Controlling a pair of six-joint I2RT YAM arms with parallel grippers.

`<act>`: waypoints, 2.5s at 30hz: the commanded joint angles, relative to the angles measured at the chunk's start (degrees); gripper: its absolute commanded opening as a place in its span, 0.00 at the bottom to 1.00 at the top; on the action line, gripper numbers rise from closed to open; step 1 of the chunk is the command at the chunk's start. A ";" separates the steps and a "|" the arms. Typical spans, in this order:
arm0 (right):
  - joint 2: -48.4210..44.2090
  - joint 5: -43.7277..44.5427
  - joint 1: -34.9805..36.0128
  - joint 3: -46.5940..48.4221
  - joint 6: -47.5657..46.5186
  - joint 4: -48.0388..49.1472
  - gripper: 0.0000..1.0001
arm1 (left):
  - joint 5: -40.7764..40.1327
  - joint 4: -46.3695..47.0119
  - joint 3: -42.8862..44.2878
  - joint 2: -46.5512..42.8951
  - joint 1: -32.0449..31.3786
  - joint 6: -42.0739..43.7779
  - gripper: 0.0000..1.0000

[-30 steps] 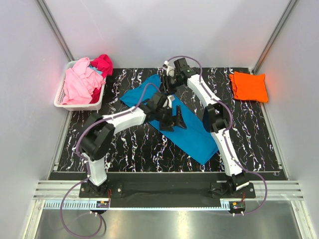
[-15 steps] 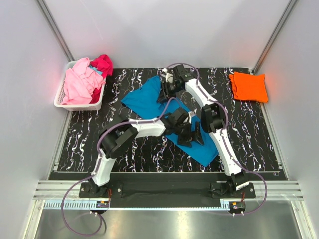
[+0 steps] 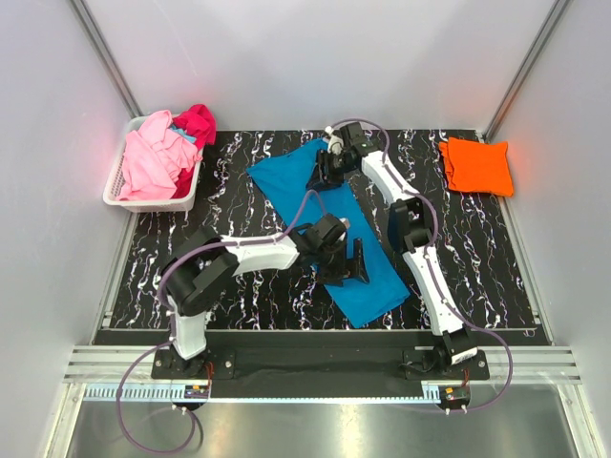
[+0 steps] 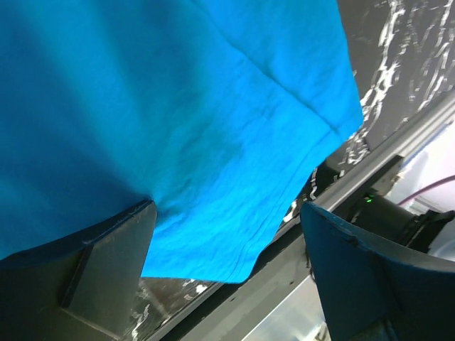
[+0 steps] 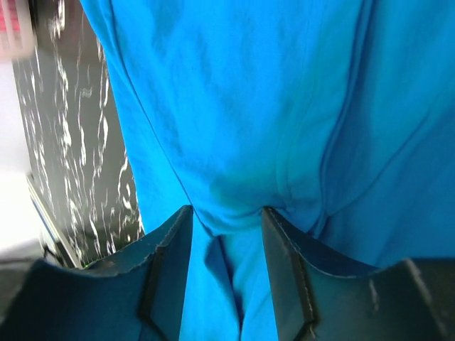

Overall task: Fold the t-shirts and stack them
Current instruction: Fold the tshirt

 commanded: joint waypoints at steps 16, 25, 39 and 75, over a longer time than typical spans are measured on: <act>4.20 7.10 -6.49 1.56 20.71 20.17 0.50 | -1.98 -7.60 -20.29 -16.92 -0.90 10.59 0.92; 2.36 9.55 -6.49 0.25 20.38 22.38 0.44 | -0.40 -7.96 -23.63 -22.19 -0.90 13.07 0.92; -4.76 29.06 -6.49 -5.55 9.56 11.92 0.37 | -4.26 -9.01 -25.21 -31.42 -0.38 11.14 0.93; -71.60 37.63 -6.23 -78.52 11.39 19.39 0.52 | -13.50 -6.21 -29.78 -36.62 4.81 -5.02 0.94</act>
